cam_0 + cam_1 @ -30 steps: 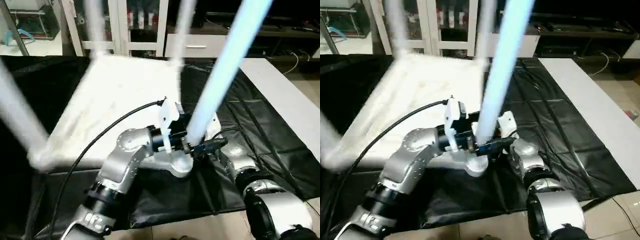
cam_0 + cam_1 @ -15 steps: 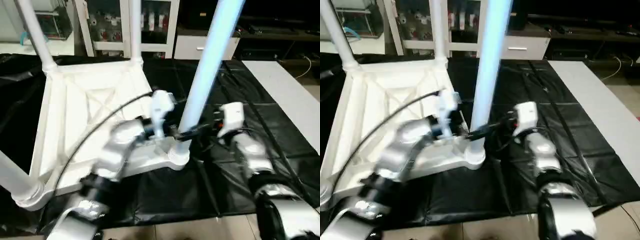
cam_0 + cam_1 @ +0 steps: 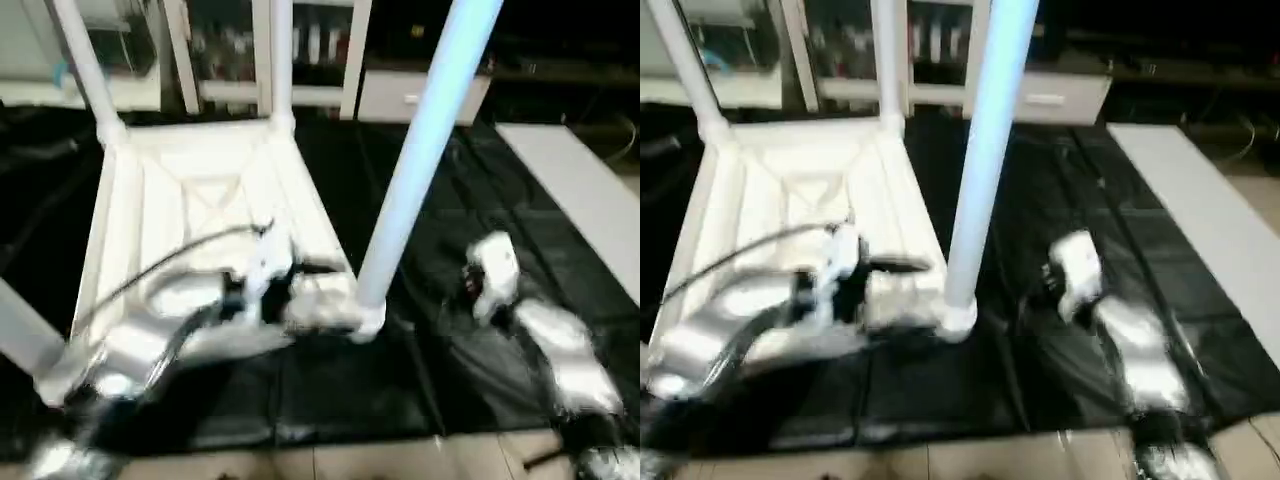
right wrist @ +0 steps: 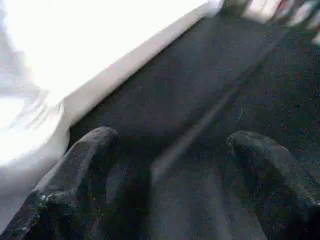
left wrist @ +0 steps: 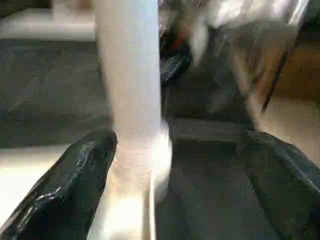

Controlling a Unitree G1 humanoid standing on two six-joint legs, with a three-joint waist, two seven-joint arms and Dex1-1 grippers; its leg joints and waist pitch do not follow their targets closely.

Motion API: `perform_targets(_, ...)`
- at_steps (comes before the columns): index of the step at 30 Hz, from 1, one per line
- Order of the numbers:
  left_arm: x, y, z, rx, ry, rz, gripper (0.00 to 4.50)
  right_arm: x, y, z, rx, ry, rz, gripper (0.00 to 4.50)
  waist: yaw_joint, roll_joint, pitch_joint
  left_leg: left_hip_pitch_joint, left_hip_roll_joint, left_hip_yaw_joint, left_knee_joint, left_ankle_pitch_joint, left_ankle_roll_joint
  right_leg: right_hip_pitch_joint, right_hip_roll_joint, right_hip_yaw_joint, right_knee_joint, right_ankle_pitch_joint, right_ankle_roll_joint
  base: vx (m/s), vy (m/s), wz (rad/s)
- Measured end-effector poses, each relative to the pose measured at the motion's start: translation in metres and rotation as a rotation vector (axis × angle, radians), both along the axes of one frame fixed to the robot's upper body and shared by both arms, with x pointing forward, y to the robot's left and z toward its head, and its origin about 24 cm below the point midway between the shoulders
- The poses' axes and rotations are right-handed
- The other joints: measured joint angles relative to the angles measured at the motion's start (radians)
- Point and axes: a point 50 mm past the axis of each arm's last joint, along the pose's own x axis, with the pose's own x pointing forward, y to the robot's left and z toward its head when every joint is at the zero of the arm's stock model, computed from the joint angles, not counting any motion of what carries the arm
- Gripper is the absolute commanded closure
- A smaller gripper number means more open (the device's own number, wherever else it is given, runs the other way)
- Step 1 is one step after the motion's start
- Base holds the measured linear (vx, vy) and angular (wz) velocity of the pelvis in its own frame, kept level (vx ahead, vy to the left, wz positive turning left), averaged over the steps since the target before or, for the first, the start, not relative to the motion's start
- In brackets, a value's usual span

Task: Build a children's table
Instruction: Rotate table base

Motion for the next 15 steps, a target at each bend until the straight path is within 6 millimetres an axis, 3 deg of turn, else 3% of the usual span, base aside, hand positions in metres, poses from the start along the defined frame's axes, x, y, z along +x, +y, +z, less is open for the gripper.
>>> perform_targets(4,-0.005,0.015,-0.01,0.14,0.023,0.064,0.03,-0.023,-0.016,0.006,-0.121,0.103,0.11,0.53,0.0,0.001,0.001,0.006,-0.001,0.0,-0.001,0.0,0.0,0.006,0.0,0.001,-0.002,-0.004,0.007,0.0,0.0,0.0)
perform_targets(5,-0.005,0.016,-0.012,0.15,0.029,0.072,0.3,-0.023,-0.016,0.008,-0.126,0.11,0.119,0.53,-0.003,0.0,0.0,0.007,-0.001,0.0,-0.001,0.0,0.0,0.007,0.0,0.0,-0.002,-0.004,0.007,0.0,0.0,0.0)
perform_targets(8,0.0,0.005,-0.019,0.151,0.021,0.149,0.38,-0.033,-0.011,0.014,-0.161,0.135,0.191,0.53,-0.004,0.003,0.0,0.01,-0.002,-0.001,-0.001,0.0,0.0,0.009,0.0,0.001,-0.004,-0.004,0.007,0.0,0.0,0.0)
perform_targets(15,0.005,-0.002,-0.031,0.162,0.048,0.238,1.14,-0.036,0.007,0.022,-0.16,0.15,0.264,0.53,-0.011,0.002,-0.001,0.009,-0.003,-0.006,-0.002,0.0,0.0,0.009,0.0,-0.001,-0.004,-0.004,0.007,0.0,0.0,0.0)
